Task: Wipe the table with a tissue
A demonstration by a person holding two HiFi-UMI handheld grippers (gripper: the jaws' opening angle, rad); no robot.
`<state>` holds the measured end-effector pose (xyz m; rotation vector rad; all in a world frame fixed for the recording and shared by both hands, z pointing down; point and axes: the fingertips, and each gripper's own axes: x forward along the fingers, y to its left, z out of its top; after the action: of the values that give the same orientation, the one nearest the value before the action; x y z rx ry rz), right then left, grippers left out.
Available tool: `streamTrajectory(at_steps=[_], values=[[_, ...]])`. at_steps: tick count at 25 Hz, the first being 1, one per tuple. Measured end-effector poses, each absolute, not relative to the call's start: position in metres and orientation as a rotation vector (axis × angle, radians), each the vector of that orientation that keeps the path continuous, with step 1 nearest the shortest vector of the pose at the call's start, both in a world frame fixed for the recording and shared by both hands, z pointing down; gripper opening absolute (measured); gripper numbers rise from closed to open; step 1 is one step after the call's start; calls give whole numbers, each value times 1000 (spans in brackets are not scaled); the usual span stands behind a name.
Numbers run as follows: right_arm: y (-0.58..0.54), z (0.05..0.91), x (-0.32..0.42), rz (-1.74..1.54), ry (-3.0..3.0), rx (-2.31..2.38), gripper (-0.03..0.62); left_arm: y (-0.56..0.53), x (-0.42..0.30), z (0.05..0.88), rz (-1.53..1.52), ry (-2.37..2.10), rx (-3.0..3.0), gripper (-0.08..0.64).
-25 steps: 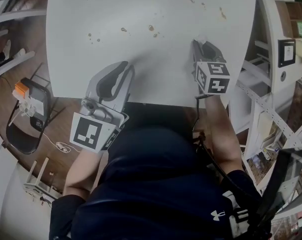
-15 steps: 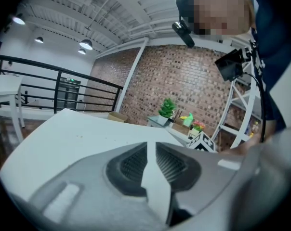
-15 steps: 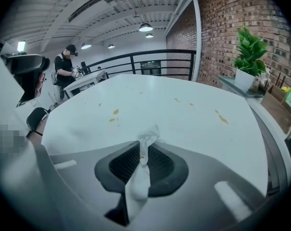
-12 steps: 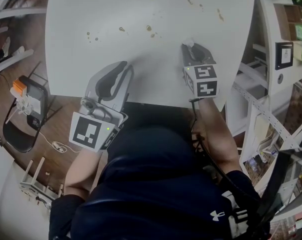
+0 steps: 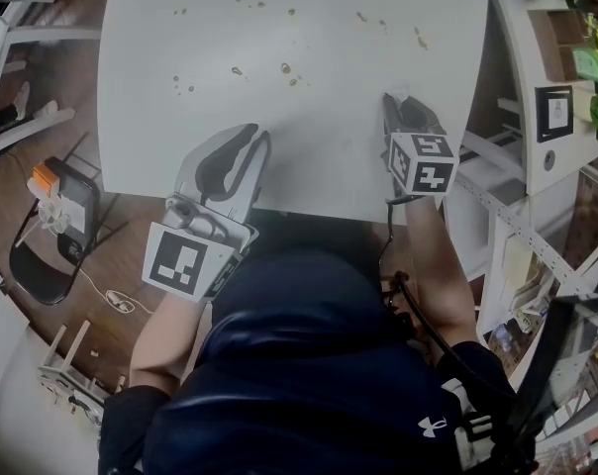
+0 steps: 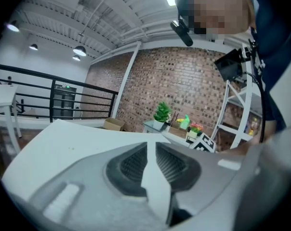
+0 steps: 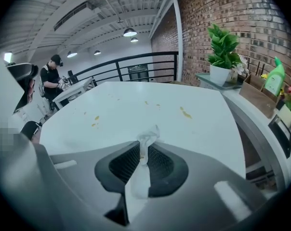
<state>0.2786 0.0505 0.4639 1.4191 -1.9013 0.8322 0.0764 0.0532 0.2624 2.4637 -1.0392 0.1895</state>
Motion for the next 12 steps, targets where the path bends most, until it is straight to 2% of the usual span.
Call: streamTrajectory(at_steps=[12], values=[[41, 465, 212, 888, -1946, 1351, 44, 44, 30, 276, 221, -1016, 2447, 52]])
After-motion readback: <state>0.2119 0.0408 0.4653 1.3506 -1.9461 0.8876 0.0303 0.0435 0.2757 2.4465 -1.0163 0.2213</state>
